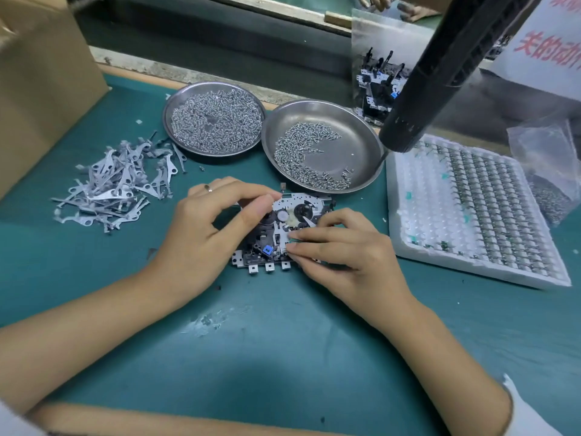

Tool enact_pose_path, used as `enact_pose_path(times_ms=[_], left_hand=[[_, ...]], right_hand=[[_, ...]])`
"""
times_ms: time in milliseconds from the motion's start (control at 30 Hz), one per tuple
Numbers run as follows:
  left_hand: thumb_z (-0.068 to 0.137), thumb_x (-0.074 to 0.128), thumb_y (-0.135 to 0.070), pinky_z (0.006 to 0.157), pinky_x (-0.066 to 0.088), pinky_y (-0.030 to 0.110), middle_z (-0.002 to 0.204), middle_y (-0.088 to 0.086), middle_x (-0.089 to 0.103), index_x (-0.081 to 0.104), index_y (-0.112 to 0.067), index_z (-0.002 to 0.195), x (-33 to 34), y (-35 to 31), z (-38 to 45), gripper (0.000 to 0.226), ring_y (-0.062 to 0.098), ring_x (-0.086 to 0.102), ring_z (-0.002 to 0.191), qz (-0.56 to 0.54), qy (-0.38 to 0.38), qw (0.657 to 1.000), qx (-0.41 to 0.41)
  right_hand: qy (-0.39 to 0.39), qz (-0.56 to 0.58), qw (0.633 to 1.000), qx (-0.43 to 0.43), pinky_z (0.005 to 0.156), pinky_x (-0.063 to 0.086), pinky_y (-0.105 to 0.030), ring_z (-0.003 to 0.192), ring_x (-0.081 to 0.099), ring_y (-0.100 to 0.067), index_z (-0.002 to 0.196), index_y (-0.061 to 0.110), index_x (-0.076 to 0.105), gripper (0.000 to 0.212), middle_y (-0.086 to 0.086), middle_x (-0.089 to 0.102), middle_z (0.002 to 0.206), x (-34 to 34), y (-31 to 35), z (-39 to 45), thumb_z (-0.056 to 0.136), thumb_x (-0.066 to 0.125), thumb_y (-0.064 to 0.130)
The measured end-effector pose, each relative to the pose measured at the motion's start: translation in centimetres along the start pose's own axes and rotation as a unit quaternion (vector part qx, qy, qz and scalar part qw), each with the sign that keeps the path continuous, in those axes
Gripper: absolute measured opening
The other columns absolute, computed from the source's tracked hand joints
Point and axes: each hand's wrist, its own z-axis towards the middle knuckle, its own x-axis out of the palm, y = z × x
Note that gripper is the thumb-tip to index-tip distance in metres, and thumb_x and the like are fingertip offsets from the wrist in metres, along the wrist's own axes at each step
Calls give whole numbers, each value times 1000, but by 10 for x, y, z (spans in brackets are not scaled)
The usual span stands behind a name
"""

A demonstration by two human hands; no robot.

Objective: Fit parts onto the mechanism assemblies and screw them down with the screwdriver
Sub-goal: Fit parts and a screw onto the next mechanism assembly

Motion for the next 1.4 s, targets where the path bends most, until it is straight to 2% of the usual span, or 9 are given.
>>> enact_pose_path(times_ms=[167, 333, 500, 900, 967, 1067, 1167, 1267, 1400], left_hand=[[90, 55, -37, 88, 37, 37, 86, -17, 65, 62, -38, 93, 1, 1, -1, 8, 0, 56, 85, 16, 2, 1000, 11], [86, 56, -35, 89, 34, 38, 88, -9, 66, 64, -30, 95, 2, -3, -3, 13, 10, 58, 84, 70, 40, 995, 50], [75, 61, -38, 93, 32, 35, 93, -10, 64, 67, -19, 104, 5, -2, -11, 35, 12, 57, 89, 170, 102, 976, 87], [76, 58, -41, 96, 25, 30, 87, -16, 66, 70, -20, 102, 12, -3, -13, 35, 7, 53, 88, 185, 91, 976, 72], [76, 59, -42, 98, 24, 31, 86, -18, 66, 72, -23, 98, 13, -3, -13, 33, 7, 52, 88, 169, 93, 979, 65], [74, 68, -40, 98, 24, 34, 85, -19, 65, 73, -24, 91, 13, -1, -13, 24, 10, 53, 86, 155, 88, 982, 60], [71, 73, -35, 98, 25, 35, 83, -19, 65, 74, -24, 89, 13, -2, -13, 22, 8, 52, 84, 149, 88, 984, 53], [73, 64, -44, 98, 26, 35, 83, -21, 64, 73, -26, 88, 13, 1, -14, 26, 9, 53, 83, 143, 89, 984, 54], [72, 61, -48, 97, 25, 33, 82, -26, 61, 73, -29, 86, 15, 4, -14, 26, 3, 50, 84, 128, 84, 986, 58]], right_hand=[[5, -36, 999, -30, 75, 48, -43, 80, 59, -28, 89, 13, 78, 9, 2, 73, 98, 1, -2, 0, 81, 74, 16], [26, -33, 998, -46, 77, 47, -43, 82, 58, -29, 90, 12, 77, 10, 1, 72, 103, 0, -2, 0, 84, 70, 15], [37, 30, 999, 18, 78, 49, -39, 83, 57, -26, 93, 11, 76, 13, 3, 72, 100, -2, 0, 0, 81, 72, 9], [26, 115, 987, 107, 81, 45, -22, 88, 59, -19, 89, 9, 78, 18, -3, 69, 95, -6, 7, 3, 76, 69, 1], [-18, 116, 986, 123, 78, 46, -23, 84, 60, -18, 90, 9, 77, 21, -5, 66, 90, -8, 10, 3, 75, 68, -3], [-198, 94, 963, 156, 78, 45, -24, 81, 58, -14, 106, 9, 67, 25, -7, 61, 88, -21, 10, 12, 83, 63, -1], [-337, 93, 921, 173, 85, 47, -41, 95, 55, -25, 131, 6, 46, 47, -12, 55, 105, -47, 7, 38, 88, 62, 12], [-336, 125, 919, 167, 96, 45, -45, 108, 56, -23, 146, 4, 21, 78, -9, 53, 121, -68, 5, 74, 85, 67, 19], [-328, 125, 926, 141, 94, 48, -41, 105, 59, -17, 146, 4, 17, 82, -7, 56, 121, -82, 12, 110, 84, 69, 15]])
